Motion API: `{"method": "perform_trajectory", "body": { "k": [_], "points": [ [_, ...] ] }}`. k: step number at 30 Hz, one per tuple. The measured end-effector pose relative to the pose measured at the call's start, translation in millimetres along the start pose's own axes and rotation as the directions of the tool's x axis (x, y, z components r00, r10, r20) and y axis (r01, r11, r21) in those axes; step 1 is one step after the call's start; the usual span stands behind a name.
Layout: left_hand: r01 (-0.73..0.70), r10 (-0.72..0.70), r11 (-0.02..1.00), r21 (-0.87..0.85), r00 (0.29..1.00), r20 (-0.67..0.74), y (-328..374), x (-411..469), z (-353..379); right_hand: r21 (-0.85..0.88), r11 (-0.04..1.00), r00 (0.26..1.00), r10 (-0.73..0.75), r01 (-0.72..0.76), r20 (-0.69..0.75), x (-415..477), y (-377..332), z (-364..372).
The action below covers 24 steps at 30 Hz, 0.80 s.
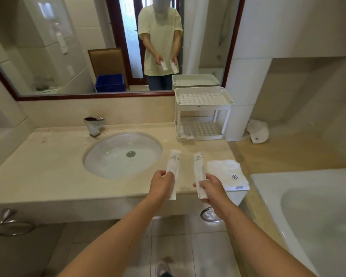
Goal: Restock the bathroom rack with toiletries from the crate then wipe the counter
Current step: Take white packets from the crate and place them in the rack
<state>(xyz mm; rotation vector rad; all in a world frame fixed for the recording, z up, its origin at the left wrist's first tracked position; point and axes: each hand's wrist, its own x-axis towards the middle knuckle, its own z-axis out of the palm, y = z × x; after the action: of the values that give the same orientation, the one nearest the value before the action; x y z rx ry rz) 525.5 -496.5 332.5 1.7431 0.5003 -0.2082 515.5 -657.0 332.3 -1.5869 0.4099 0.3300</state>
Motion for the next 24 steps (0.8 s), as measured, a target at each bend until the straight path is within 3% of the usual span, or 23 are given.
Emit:
{"method": "perform_trajectory", "body": {
  "k": [10, 15, 24],
  "points": [
    [-0.031, 0.042, 0.998, -0.062, 0.981, 0.187, 46, 112, 19, 0.032, 0.999, 0.994, 0.009, -0.005, -0.106, 112, -44, -7],
    [-0.074, 0.079, 0.997, -0.031, 0.967, 0.242, 67, 164, 23, 0.141, 0.990, 0.989, 0.034, -0.014, -0.143, 158, -61, 4],
    [0.058, -0.033, 0.994, -0.095, 0.969, 0.245, 86, 222, 42, 0.173, 0.983, 0.988, 0.083, -0.060, -0.131, 215, -80, 3]
  ]
}}
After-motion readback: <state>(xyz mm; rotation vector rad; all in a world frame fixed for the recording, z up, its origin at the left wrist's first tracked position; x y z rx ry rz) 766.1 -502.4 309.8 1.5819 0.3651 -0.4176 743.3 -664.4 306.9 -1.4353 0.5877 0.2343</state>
